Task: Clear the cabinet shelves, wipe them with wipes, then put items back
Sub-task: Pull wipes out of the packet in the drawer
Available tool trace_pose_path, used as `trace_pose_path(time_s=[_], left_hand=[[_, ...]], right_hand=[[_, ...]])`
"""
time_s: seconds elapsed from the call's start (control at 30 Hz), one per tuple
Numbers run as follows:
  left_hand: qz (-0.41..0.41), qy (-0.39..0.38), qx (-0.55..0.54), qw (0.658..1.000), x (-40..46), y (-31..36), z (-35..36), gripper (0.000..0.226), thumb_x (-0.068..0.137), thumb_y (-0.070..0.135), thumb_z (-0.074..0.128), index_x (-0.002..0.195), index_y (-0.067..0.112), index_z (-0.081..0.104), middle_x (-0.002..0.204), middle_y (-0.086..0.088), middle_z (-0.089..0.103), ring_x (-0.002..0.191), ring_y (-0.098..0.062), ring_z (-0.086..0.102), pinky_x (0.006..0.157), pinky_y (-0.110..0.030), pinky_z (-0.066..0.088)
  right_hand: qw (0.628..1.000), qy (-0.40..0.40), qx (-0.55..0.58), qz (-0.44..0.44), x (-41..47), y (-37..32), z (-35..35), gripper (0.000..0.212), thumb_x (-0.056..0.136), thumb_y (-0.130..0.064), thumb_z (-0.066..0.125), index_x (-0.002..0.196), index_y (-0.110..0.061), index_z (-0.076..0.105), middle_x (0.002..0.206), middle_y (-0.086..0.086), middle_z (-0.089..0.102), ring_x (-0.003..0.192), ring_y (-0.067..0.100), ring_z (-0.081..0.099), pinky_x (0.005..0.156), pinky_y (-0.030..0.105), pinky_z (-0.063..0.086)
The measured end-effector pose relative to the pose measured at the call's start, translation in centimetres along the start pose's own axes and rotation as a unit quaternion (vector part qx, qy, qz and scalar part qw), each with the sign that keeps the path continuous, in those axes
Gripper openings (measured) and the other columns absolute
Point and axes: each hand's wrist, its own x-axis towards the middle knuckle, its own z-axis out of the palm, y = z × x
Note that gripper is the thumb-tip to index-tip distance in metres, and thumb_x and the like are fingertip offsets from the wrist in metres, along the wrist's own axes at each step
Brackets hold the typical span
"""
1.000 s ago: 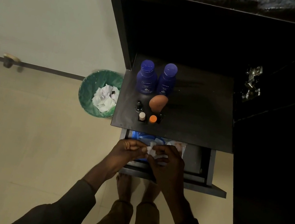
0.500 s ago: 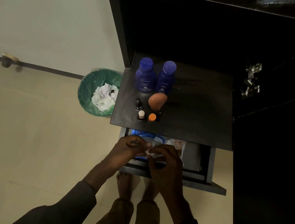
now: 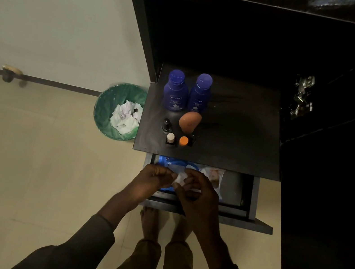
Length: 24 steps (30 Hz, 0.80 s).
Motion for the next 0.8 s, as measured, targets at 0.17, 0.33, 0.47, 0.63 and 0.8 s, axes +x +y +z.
trace_pose_path(time_s=[0.17, 0.33, 0.47, 0.63, 0.8], left_hand=[[-0.020, 0.016, 0.053, 0.998, 0.6, 0.1, 0.7, 0.019, 0.094, 0.017, 0.062, 0.107, 0.004, 0.069, 0.100, -0.006, 0.069, 0.086, -0.012, 0.065, 0.076, -0.011, 0.052], [0.009, 0.044, 0.152, 0.987, 1.4, -0.5, 0.3, 0.020, 0.084, 0.023, 0.076, 0.101, 0.014, 0.070, 0.100, 0.001, 0.072, 0.092, -0.014, 0.070, 0.078, -0.017, 0.055], [0.031, 0.070, 0.162, 0.984, 0.9, -0.3, 0.0, 0.014, 0.091, 0.026, 0.067, 0.101, 0.017, 0.071, 0.099, 0.004, 0.073, 0.086, -0.006, 0.070, 0.073, -0.014, 0.053], [0.035, 0.030, 0.197, 0.979, 0.4, 0.0, 0.2, 0.018, 0.097, 0.027, 0.058, 0.102, 0.017, 0.073, 0.097, 0.008, 0.071, 0.084, 0.000, 0.066, 0.076, -0.014, 0.049], [0.071, 0.012, 0.246, 0.967, 0.0, 0.3, 0.2, 0.023, 0.100, 0.019, 0.052, 0.107, 0.013, 0.073, 0.098, 0.008, 0.067, 0.090, -0.005, 0.066, 0.079, -0.013, 0.049]], right_hand=[[0.998, 0.013, -0.046, -0.042, -0.2, 0.6, 0.5, 0.039, 0.080, -0.021, 0.079, 0.114, -0.010, 0.065, 0.113, 0.003, 0.064, 0.099, 0.002, 0.055, 0.090, 0.026, 0.051], [0.998, -0.012, -0.043, -0.033, -0.2, 0.9, 0.5, 0.035, 0.082, -0.009, 0.075, 0.115, -0.006, 0.062, 0.116, 0.004, 0.062, 0.093, -0.015, 0.046, 0.083, -0.003, 0.036], [0.998, -0.024, -0.064, -0.012, 0.2, 1.5, 0.3, 0.042, 0.087, -0.015, 0.069, 0.127, -0.017, 0.055, 0.124, -0.001, 0.056, 0.095, -0.008, 0.048, 0.080, 0.000, 0.038], [0.993, -0.045, -0.104, -0.025, 0.5, 1.3, 0.1, 0.046, 0.094, -0.030, 0.061, 0.138, -0.029, 0.046, 0.118, -0.016, 0.041, 0.105, -0.004, 0.040, 0.077, 0.002, 0.032], [0.989, -0.073, -0.123, -0.029, 0.9, 1.5, 0.0, 0.037, 0.094, -0.033, 0.059, 0.129, -0.025, 0.052, 0.129, -0.004, 0.049, 0.115, 0.007, 0.048, 0.087, 0.008, 0.033]])
